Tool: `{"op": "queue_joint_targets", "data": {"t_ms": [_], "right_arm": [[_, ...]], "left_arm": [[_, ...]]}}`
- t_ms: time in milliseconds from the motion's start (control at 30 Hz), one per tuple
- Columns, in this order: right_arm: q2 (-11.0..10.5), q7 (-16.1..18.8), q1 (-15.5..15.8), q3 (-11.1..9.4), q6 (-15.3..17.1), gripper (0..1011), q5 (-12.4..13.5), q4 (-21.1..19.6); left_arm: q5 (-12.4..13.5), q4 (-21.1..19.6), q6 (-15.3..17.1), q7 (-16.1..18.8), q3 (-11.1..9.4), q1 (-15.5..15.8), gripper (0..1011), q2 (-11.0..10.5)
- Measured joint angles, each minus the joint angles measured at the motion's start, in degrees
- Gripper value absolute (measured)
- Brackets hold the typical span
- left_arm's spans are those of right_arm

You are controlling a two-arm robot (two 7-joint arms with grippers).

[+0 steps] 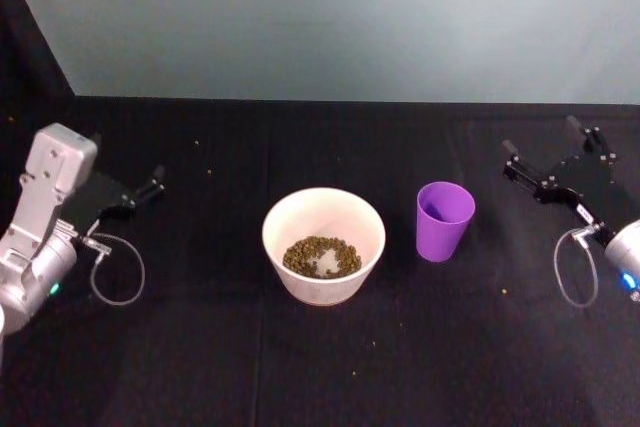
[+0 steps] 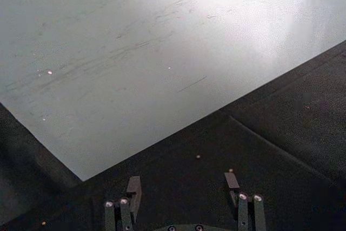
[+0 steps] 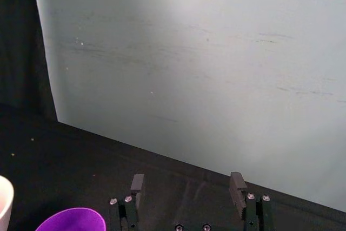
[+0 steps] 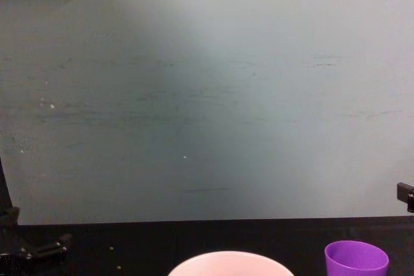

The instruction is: Pick up the cup and pour the mung beans from the cup into the bowl.

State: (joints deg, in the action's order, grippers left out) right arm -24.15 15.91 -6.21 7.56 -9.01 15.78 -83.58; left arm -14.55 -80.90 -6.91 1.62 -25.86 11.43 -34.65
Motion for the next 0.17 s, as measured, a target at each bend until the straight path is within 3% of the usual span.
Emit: {"op": "queue_joint_targets", "data": {"t_ms": [167], "right_arm": [[0.0, 0.02, 0.0, 0.0, 0.0, 1002, 0.02, -0.02]], "left_arm": [[0.0, 0.0, 0.0, 0.0, 0.0, 0.0, 1000, 0.0]]}}
